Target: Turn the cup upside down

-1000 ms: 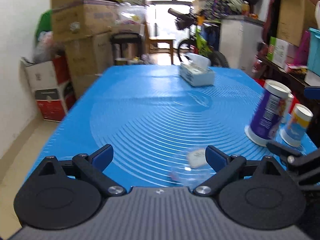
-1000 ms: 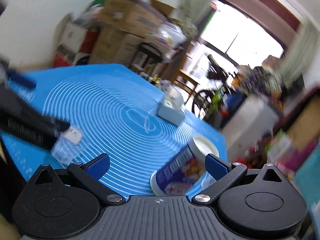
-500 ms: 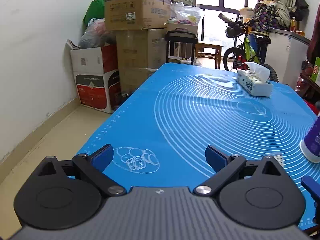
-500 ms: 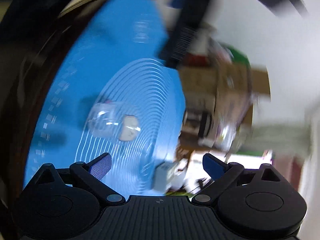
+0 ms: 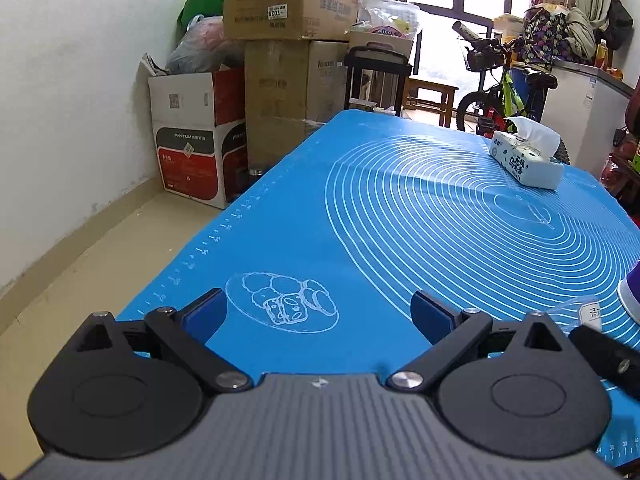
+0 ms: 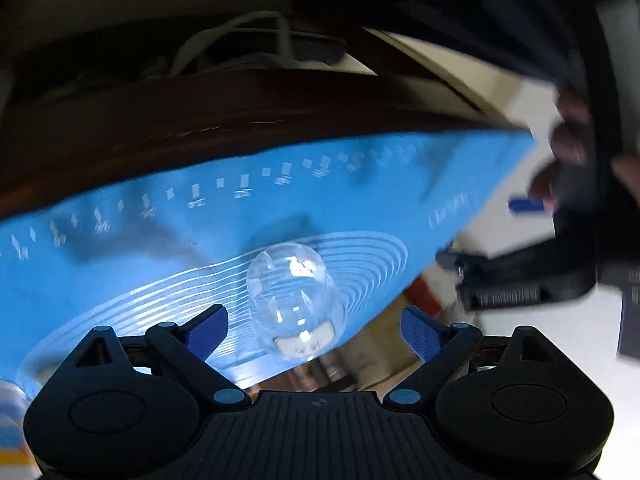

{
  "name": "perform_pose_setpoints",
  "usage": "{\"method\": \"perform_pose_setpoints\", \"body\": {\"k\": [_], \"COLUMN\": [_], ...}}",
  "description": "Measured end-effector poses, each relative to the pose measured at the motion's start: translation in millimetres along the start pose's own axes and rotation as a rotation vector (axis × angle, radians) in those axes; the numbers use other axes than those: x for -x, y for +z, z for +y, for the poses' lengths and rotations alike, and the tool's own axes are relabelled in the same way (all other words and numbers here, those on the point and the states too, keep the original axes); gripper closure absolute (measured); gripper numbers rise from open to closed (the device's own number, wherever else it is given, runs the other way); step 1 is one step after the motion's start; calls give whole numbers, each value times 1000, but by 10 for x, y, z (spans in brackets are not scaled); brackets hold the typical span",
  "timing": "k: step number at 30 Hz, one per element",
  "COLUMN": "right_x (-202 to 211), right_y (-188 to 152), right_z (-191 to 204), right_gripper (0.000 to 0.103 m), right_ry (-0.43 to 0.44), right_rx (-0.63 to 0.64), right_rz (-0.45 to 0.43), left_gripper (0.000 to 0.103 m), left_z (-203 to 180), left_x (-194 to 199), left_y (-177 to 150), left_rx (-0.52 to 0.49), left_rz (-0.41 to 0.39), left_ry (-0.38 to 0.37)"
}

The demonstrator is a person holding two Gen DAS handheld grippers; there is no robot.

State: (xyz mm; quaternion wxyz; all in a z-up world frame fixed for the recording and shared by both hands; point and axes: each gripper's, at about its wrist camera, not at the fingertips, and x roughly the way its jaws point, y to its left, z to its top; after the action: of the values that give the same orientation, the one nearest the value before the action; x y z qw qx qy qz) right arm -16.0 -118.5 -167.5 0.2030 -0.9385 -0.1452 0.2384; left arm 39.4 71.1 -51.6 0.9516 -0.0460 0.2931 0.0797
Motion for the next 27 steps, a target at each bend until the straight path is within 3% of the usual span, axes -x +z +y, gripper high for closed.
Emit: {"method": "perform_pose_setpoints", "body": {"k": [5, 11, 13, 16, 22, 27], "right_x": [-47, 1, 21, 37, 42, 26], "right_y": [66, 76, 41, -37, -334, -808], "right_z": [42, 32, 8, -122, -472, -730], "right_gripper": [20, 46, 46, 46, 46, 46], "right_ry": [9, 54, 62, 78, 130, 231], "right_rx": [62, 16, -28, -160, -551, -1015], "right_rz": [-20, -52, -57, -54, -23, -8], "left_gripper": [5, 5, 5, 5, 5, 5], "left_z": [26, 27, 24, 15, -33, -74], "left_x": [-57, -52, -62, -63, -92, -72], "left_y": [-14, -27, -26, -26, -49, -61], "left_rx": [10, 13, 13, 11, -16, -29], "left_rz": [26, 24, 26, 28, 44, 26], "left_ry": [-13, -24, -27, -30, -42, -56]}}
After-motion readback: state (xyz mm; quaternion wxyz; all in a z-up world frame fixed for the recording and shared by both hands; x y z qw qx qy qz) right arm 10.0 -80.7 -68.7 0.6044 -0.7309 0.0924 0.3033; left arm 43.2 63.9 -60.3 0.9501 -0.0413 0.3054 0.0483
